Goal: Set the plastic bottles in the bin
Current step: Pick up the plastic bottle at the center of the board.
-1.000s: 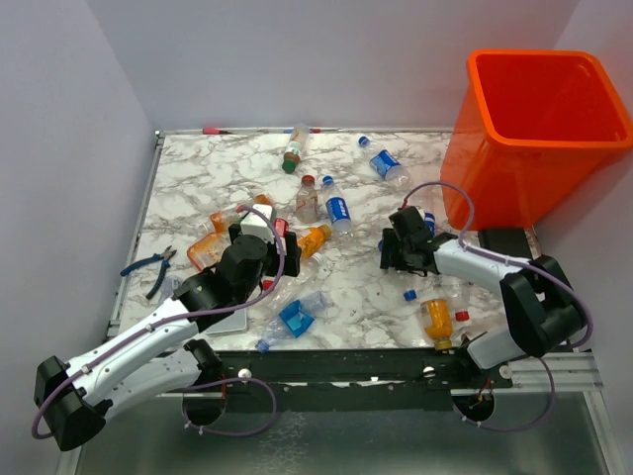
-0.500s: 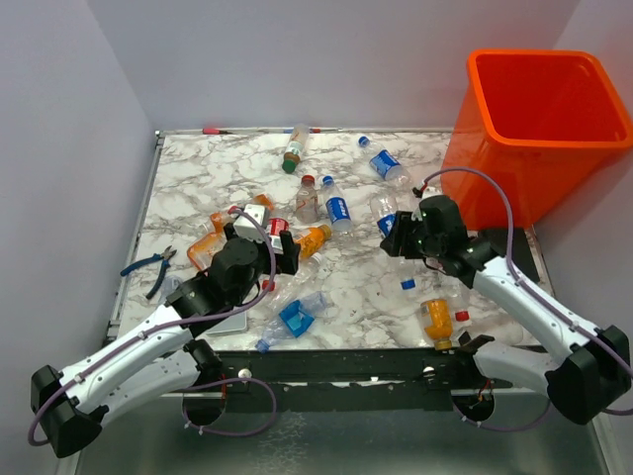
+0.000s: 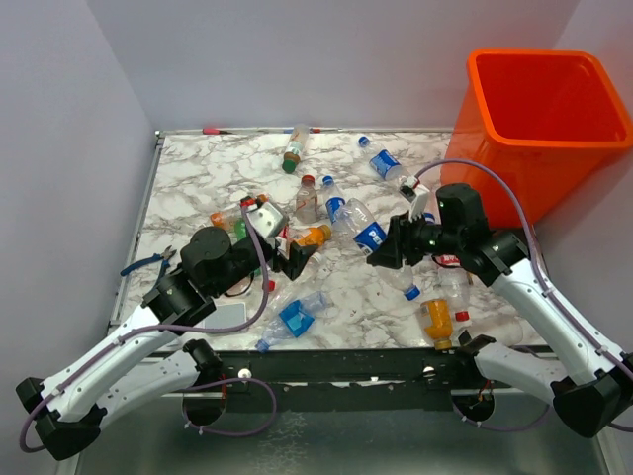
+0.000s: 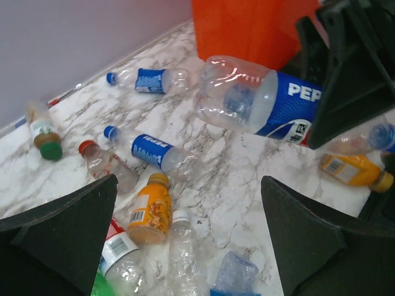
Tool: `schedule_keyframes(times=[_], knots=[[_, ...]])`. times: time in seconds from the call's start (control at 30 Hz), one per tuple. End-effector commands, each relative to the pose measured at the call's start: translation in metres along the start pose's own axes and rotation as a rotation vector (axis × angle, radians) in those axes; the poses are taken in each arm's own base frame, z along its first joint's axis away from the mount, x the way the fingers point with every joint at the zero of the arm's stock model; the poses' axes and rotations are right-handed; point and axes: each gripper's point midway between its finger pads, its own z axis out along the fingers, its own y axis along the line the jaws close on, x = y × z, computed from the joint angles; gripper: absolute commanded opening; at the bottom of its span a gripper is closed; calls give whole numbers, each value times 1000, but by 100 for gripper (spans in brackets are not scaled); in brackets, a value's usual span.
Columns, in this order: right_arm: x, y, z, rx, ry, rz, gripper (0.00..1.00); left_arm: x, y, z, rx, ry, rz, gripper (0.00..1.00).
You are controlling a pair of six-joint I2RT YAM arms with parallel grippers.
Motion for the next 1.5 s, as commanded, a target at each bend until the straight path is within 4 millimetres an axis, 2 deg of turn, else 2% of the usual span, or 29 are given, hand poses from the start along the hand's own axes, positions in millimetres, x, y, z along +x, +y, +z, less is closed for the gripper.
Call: schedule_keyframes(times=[0.0, 0.17, 0.27, 0.4, 0.5, 0.77, 1.0, 1.27, 1.37, 1.47], knots=[[10, 34, -21, -150, 35, -26, 39, -7, -38, -15, 285, -42, 271, 99], [17, 41, -24, -192, 37, -17, 39, -10, -11, -8, 173, -15, 477, 99], [25, 38, -20, -195, 60, -1, 38, -11, -4, -4, 161, -5, 604, 99], [28, 39, -15, -222, 84, 19, 37, -13, -9, 6, 191, 3, 770, 99], [24, 38, -13, -214, 86, 22, 36, -12, -20, 12, 224, 6, 924, 99], [14, 32, -1, -193, 119, 18, 35, 17, -38, 32, 288, 103, 1284, 99], [12, 36, 2, -206, 136, 0, 34, 19, -43, 49, 312, 131, 1413, 99], [16, 41, 4, -225, 151, -10, 34, 11, -57, 70, 342, 108, 1501, 99], [17, 44, 4, -236, 152, -14, 34, 15, -62, 75, 354, 112, 1510, 99], [15, 48, 1, -251, 142, -23, 34, 23, -64, 77, 364, 131, 1522, 89]])
